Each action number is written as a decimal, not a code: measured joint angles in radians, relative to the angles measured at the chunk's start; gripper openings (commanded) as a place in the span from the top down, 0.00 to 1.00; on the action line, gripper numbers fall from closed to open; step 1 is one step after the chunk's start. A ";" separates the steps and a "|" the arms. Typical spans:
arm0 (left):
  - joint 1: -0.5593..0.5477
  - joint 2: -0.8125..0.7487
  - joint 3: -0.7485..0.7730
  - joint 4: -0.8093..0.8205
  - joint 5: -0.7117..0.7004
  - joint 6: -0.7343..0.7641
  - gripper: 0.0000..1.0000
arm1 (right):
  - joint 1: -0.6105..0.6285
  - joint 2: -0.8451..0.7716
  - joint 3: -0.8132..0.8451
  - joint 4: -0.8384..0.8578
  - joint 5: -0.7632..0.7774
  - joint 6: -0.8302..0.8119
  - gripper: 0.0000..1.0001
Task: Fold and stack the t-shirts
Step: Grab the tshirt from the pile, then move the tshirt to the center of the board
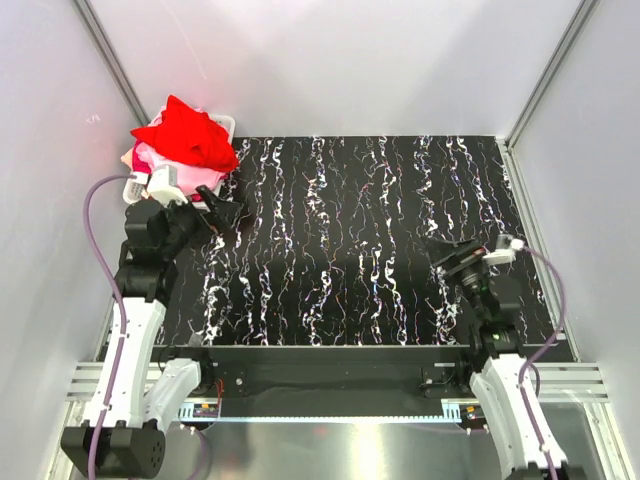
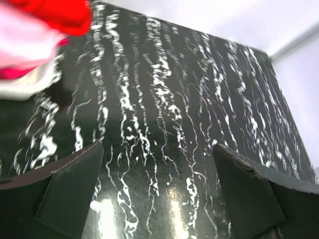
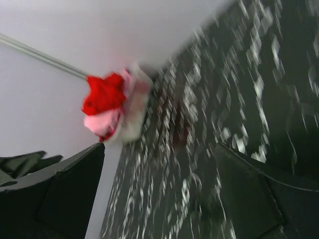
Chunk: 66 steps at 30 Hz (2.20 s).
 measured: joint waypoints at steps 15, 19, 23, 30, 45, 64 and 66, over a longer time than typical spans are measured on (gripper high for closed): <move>0.026 0.359 0.442 -0.320 -0.348 -0.026 0.01 | 0.239 0.344 0.073 -0.206 0.012 -0.015 0.00; 0.026 0.591 0.674 -0.417 -0.475 0.011 0.02 | 0.240 0.486 0.100 -0.187 0.008 -0.035 0.00; 0.026 0.760 0.825 -0.482 -0.550 0.023 0.06 | 0.240 0.498 0.100 -0.183 -0.001 -0.046 0.00; 0.026 0.984 1.022 -0.506 -0.583 0.028 0.08 | 0.240 0.455 0.099 -0.140 -0.014 -0.052 0.00; 0.019 1.219 1.270 -0.519 -0.567 0.064 1.00 | 0.241 0.483 0.095 -0.111 -0.017 -0.053 0.00; -0.607 0.764 1.428 -0.641 -0.714 0.145 1.00 | 0.243 0.344 0.097 -0.218 0.034 -0.052 0.00; -0.644 0.710 1.347 -0.664 -0.723 0.112 0.98 | 0.243 0.264 0.133 -0.363 0.097 -0.052 0.00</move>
